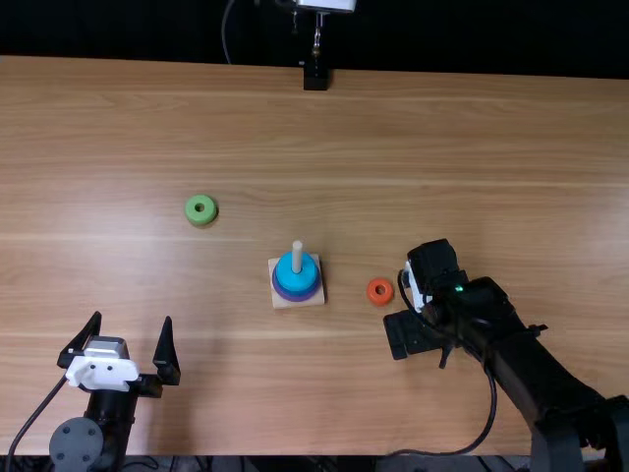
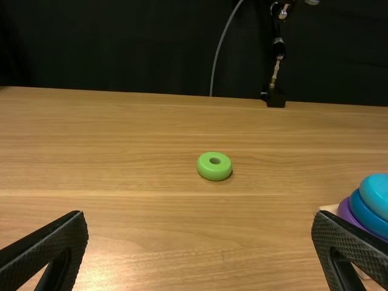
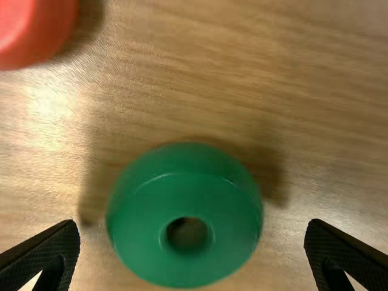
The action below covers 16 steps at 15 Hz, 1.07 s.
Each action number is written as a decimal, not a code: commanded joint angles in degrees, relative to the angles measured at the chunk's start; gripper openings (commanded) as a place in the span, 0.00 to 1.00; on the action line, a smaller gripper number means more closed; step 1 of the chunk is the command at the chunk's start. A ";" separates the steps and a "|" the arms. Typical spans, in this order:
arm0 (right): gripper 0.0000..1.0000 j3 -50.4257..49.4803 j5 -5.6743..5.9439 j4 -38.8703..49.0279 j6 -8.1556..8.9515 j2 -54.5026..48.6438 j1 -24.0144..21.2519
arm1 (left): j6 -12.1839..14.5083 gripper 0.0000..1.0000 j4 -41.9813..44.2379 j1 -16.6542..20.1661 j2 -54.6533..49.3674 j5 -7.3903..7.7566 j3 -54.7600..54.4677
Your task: Build the Hanoi tower: stack the rings onto the peg from bottom to top in this color order: purple, dark blue, light blue, dark green, light green, yellow, orange.
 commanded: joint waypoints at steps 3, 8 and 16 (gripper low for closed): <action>1.00 0.85 -0.56 -0.01 0.59 0.50 -0.46 | 0.23 1.00 -0.28 0.01 -0.62 0.12 -1.89; 0.00 0.77 -5.73 -0.01 2.59 0.42 -0.37 | 0.23 1.00 -0.28 0.01 -0.62 0.12 -1.89; 0.00 16.15 -7.41 -2.12 1.64 0.07 1.57 | 0.23 1.00 -0.28 0.01 -0.62 0.12 -1.89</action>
